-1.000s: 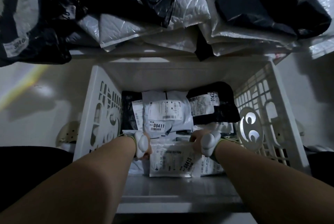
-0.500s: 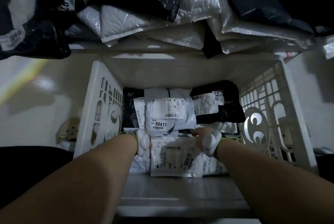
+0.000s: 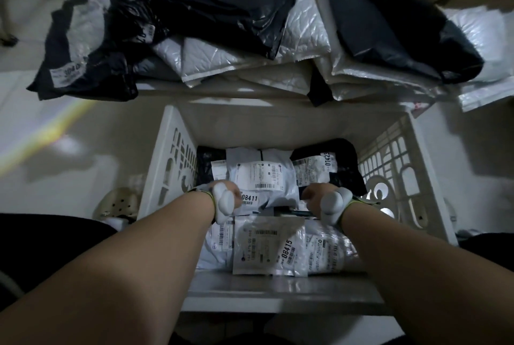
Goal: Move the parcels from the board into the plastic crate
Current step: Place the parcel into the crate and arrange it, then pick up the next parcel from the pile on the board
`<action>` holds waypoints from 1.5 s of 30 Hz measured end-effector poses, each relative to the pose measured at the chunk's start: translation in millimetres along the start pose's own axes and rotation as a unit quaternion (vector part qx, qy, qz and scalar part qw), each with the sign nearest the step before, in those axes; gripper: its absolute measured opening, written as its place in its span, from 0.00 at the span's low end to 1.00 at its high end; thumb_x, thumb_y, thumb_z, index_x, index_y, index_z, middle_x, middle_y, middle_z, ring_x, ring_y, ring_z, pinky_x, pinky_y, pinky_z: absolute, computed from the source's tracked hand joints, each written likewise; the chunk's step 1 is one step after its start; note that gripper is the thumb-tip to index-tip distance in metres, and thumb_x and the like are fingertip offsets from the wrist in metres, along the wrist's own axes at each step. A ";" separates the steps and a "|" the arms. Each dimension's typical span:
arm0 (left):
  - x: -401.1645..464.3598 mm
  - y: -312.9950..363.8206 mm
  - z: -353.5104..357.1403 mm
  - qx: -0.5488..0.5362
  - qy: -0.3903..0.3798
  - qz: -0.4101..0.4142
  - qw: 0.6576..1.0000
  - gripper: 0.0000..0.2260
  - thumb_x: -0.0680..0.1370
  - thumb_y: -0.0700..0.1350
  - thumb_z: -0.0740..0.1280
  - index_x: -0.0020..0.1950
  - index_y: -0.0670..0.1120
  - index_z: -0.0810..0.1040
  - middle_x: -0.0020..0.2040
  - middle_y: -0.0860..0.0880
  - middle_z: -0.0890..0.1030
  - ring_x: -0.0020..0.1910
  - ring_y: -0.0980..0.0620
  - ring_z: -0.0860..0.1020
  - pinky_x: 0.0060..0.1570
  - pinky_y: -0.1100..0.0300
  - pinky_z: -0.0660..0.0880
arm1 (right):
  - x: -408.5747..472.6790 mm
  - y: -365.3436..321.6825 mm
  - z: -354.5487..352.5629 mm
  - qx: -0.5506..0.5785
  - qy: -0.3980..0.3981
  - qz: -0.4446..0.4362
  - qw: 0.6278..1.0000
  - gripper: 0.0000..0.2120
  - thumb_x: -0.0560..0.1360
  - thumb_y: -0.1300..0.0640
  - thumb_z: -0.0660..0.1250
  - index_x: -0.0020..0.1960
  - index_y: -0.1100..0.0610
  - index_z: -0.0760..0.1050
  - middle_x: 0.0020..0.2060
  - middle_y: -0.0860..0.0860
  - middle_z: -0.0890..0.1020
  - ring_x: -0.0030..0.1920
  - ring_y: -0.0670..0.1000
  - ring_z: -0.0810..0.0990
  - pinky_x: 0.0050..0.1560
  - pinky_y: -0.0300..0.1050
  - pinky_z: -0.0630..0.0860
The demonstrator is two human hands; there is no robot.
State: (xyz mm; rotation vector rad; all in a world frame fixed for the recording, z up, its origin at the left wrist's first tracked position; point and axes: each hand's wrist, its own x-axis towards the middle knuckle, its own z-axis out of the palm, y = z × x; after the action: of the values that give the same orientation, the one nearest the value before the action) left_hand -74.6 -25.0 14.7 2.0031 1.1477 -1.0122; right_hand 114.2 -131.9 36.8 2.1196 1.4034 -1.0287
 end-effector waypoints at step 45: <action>-133.6 -30.5 -219.9 -0.116 0.458 0.103 0.875 0.23 0.75 0.44 0.65 0.70 0.47 0.68 0.71 0.44 0.68 0.68 0.42 0.69 0.65 0.56 0.67 | -84.9 -119.0 -218.4 0.205 0.351 0.002 0.914 0.20 0.76 0.58 0.64 0.67 0.58 0.70 0.63 0.59 0.75 0.64 0.59 0.73 0.61 0.48 0.70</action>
State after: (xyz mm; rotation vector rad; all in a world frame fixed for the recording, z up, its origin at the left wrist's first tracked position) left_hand -77.0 106.5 237.9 2.3730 1.3621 0.2627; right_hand 65.4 11.8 251.3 3.0031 1.5695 -0.6004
